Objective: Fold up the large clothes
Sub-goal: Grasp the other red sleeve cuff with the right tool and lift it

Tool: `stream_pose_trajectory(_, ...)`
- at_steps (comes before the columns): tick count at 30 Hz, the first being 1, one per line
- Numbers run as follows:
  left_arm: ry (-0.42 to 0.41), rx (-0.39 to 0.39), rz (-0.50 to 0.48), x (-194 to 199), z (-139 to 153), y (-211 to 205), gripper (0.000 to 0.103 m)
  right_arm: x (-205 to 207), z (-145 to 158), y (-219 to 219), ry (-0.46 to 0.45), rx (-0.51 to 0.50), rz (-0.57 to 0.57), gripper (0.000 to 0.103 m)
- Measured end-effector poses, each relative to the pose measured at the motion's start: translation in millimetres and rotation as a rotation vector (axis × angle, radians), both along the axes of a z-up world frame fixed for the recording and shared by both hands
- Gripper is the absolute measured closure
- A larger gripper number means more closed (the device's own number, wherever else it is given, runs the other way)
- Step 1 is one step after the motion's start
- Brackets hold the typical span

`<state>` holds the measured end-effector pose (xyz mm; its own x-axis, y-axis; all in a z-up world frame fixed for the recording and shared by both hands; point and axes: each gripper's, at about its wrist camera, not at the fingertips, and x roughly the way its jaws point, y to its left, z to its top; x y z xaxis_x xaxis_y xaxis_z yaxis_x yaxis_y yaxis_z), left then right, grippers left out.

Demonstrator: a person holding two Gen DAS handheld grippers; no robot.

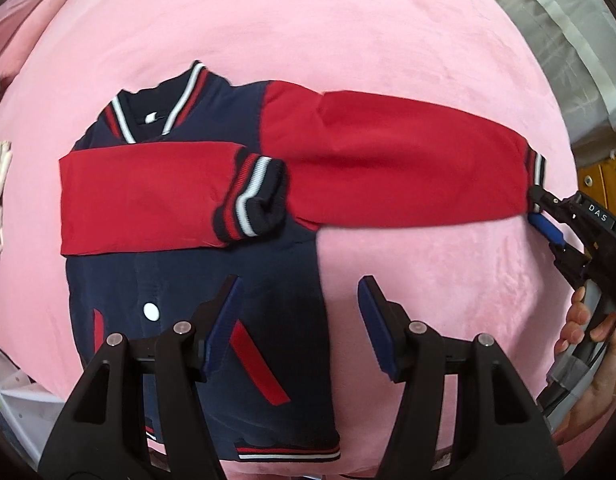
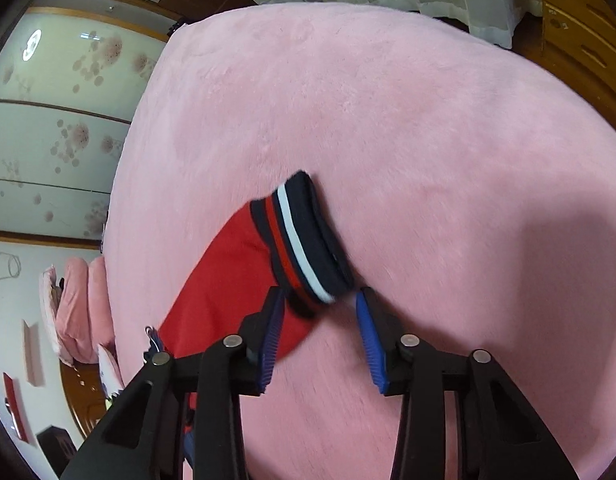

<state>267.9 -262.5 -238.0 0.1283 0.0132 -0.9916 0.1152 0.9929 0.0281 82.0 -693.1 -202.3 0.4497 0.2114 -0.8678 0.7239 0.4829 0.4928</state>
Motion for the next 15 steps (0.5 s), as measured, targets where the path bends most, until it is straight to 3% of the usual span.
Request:
stream_pose_trajectory(4,0.005,-0.003,0.038,8,-1,10,0.047,12,-4,-5,-0.007,0.002,-0.012,0.072)
stream_pose_trajectory(9,0.011,-0.018,0.064,14,-2,22,0.047,23,4,-9,-0.041,-0.035,-0.010,0.094)
stream_pose_trajectory(15,0.010,-0.068,0.070,15,2,38,0.047,38,45,9,-0.102,-0.145,0.046,0.094)
